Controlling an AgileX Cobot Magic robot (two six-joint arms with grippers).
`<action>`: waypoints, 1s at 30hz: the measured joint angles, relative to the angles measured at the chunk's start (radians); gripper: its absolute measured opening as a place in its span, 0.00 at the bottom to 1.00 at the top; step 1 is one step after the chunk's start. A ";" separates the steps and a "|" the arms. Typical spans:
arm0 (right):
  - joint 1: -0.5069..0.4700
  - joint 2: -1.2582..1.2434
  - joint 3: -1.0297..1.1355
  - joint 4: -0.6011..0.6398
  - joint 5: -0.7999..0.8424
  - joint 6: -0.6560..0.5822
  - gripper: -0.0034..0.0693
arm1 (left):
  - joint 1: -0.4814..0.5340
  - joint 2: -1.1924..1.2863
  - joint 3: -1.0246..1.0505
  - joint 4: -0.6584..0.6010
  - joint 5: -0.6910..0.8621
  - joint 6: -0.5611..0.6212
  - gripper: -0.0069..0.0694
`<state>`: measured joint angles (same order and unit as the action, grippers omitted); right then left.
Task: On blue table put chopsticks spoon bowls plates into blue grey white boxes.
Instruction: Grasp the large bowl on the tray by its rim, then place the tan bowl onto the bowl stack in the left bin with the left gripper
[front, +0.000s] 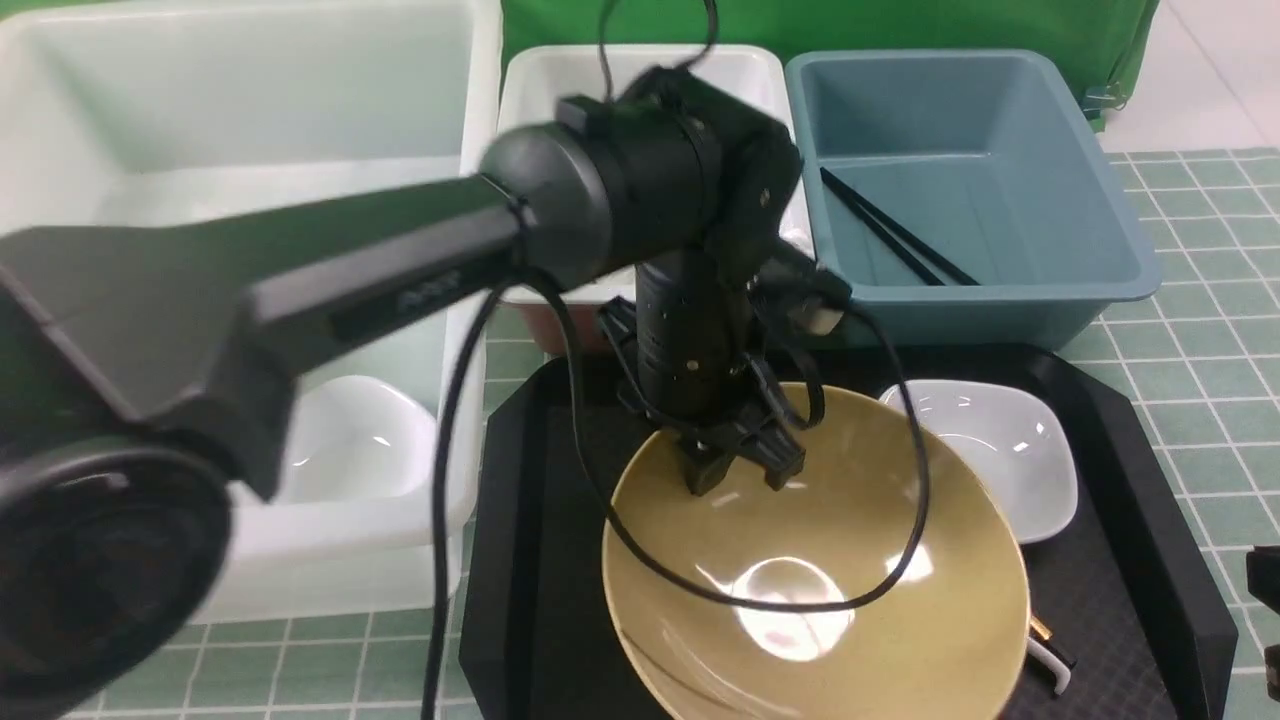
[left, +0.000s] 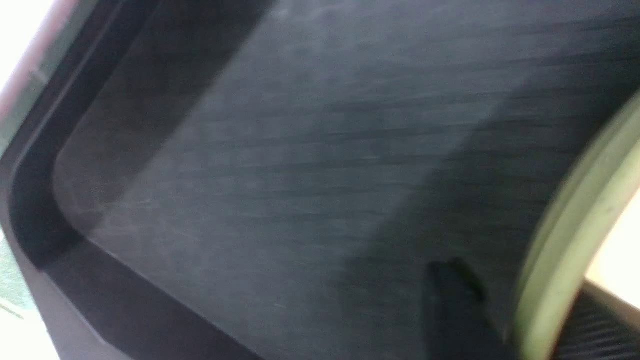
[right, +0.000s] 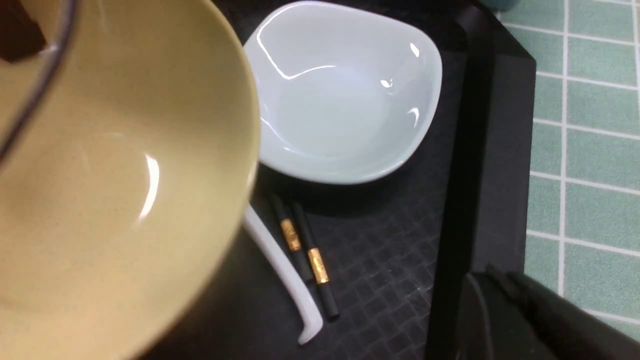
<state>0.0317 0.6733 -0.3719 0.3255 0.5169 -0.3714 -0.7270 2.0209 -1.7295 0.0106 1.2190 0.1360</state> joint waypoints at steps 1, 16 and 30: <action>0.000 0.000 0.000 0.000 0.000 0.000 0.12 | 0.000 -0.006 0.000 -0.011 0.000 0.001 0.20; 0.000 0.000 0.000 0.000 0.000 0.000 0.14 | 0.150 -0.426 0.009 -0.228 -0.138 0.098 0.10; 0.000 0.000 0.000 0.004 0.011 0.001 0.15 | 0.783 -0.576 0.102 -0.386 -0.122 0.151 0.10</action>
<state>0.0317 0.6733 -0.3719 0.3294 0.5281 -0.3709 0.0558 1.4446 -1.6270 -0.3751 1.0968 0.2866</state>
